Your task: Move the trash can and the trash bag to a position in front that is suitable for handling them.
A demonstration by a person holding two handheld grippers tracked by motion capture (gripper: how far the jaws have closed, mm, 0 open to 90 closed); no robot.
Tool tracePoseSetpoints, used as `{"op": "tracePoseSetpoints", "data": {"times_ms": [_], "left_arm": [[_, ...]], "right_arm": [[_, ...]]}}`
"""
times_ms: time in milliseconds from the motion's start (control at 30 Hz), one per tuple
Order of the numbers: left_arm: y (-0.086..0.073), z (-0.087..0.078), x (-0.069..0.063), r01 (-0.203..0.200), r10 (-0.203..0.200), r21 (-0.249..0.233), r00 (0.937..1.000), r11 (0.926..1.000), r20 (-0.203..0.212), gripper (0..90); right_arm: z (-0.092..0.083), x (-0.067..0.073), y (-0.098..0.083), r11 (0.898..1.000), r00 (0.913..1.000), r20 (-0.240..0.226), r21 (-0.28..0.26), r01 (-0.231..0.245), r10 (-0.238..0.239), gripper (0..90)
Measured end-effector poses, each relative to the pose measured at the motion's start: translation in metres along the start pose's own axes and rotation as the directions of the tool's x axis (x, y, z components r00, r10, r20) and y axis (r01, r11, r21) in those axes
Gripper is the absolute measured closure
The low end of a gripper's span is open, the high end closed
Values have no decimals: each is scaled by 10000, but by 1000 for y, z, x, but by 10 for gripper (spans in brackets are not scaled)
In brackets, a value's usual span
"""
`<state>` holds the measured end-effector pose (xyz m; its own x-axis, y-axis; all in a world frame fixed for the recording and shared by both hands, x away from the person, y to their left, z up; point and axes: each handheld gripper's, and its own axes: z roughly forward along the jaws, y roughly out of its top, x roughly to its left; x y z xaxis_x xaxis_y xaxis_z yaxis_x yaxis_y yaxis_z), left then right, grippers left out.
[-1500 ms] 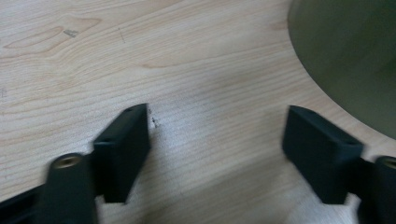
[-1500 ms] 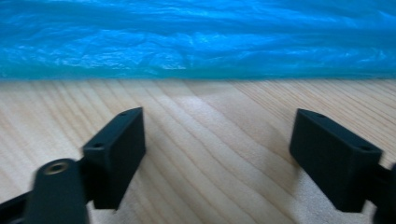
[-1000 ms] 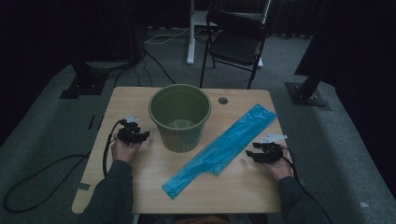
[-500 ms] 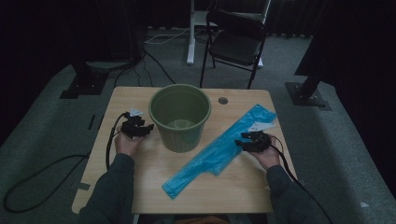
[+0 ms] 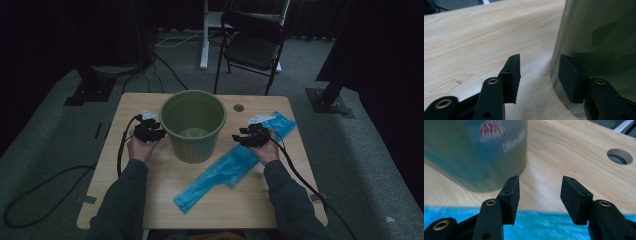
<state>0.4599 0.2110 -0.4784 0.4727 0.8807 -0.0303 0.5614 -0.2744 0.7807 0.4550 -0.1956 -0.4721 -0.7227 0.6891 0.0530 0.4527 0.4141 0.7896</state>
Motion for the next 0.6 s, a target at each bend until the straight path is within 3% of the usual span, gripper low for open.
{"op": "tracePoseSetpoints", "data": {"times_ms": [133,167,233,333,600], "left_arm": [[0,0,-5,-87,89,-105,9997,9999,226,549],[0,1,-10,-303,311,-167,9983,9994,497,552],[2,2,-13,-419,429,-180,9975,9990,562,552],[3,6,-12,-154,163,-134,9978,9998,645,551],[3,7,-15,-148,156,-135,9976,9998,674,570]], "right_arm": [[4,0,4,9997,9999,-65,-163,-156,155,490],[6,-1,5,9997,9997,-38,-141,-222,222,490],[7,-2,6,9995,9996,-6,-133,-297,297,490],[8,-4,7,9990,9992,11,-153,-411,411,490],[14,0,14,9990,9992,-35,-194,-404,404,498]]}}
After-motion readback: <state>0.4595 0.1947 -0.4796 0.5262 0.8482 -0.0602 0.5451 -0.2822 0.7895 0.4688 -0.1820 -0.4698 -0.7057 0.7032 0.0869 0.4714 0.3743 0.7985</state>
